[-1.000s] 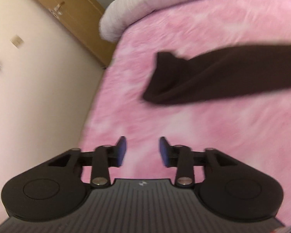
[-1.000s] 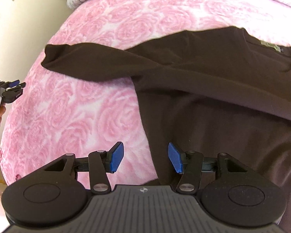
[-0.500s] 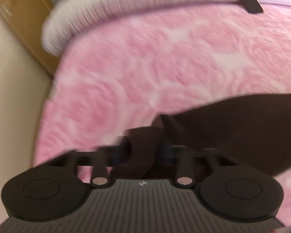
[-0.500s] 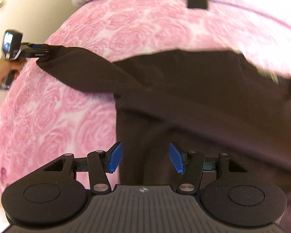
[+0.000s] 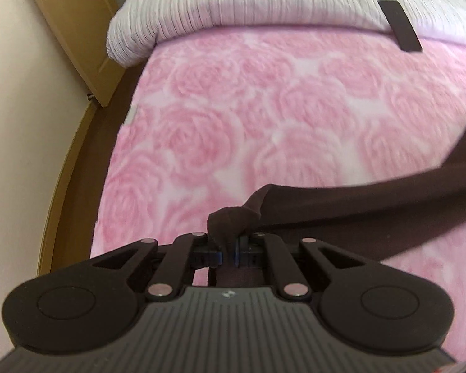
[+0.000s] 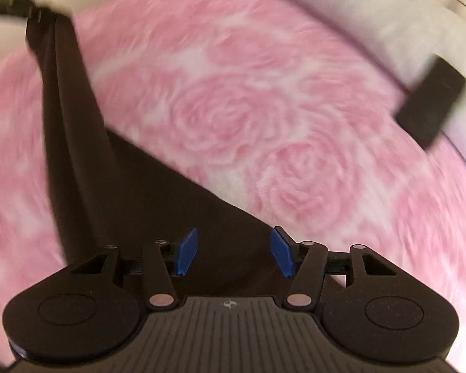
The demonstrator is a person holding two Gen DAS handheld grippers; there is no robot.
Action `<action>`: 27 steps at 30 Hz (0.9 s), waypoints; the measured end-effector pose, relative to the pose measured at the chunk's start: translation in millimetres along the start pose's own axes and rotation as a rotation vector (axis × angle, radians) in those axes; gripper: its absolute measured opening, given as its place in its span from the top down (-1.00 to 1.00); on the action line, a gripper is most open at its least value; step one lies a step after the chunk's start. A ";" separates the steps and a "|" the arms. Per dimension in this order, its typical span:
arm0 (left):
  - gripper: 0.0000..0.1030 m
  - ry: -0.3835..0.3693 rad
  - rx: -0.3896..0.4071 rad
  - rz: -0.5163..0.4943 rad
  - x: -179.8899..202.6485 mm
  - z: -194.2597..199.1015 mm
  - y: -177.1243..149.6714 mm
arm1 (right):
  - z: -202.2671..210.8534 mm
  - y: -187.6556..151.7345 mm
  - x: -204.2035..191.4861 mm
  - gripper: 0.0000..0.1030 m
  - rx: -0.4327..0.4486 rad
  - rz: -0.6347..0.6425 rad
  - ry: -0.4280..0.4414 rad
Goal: Fold clothes
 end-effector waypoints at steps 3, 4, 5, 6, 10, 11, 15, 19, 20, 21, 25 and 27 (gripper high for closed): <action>0.89 -0.027 0.027 0.006 -0.2 5.0 -13.8 | -11.6 -0.5 3.9 0.13 -0.057 0.040 0.039; 0.89 -0.031 0.029 0.010 -1.3 7.5 -16.6 | -12.2 -1.1 5.8 0.35 -0.062 0.026 0.053; 0.89 -0.035 0.032 0.015 -2.3 10.0 -19.3 | -11.5 -1.9 7.9 0.72 -0.062 0.001 0.065; 0.89 -0.039 0.034 0.019 -3.4 12.5 -22.1 | -9.2 -1.6 9.5 1.00 -0.057 -0.015 0.065; 0.88 -0.060 0.036 0.036 -6.6 18.7 -26.4 | 6.8 5.7 16.1 1.00 0.004 -0.038 -0.014; 0.87 -0.064 0.026 0.029 -5.8 17.2 -26.0 | 12.0 8.8 18.4 1.00 0.029 -0.036 -0.052; 0.45 -0.033 -0.039 0.026 -8.1 4.4 -31.6 | 30.4 20.1 36.7 1.00 0.140 -0.086 -0.190; 0.18 -0.011 -0.082 0.087 -20.7 -2.1 -45.4 | 28.5 20.1 34.7 0.67 0.126 -0.107 -0.131; 0.18 -0.016 -0.089 0.101 -23.6 -2.7 -48.2 | 26.0 19.1 30.3 0.42 0.113 -0.090 -0.104; 0.17 -0.020 -0.096 0.115 -26.4 -3.2 -50.9 | 21.8 17.1 23.7 0.22 0.092 -0.053 -0.081; 0.04 -0.030 -0.095 0.182 -37.3 -5.7 -51.9 | -2.7 16.1 9.2 0.02 -0.009 0.082 -0.048; 0.04 -0.037 -0.093 0.203 -39.3 -13.9 -45.2 | -10.9 15.4 14.0 0.02 -0.039 0.073 -0.037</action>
Point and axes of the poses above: each gripper's, at about its wrist camera, not at the fingertips, and z roughly against the way its jaws point, x to its right, y to its top, the point moved 3 cm from there along -z, roughly the way its jaws point, and after that the axes turned 11 degrees about y, right-handed, at the moved point
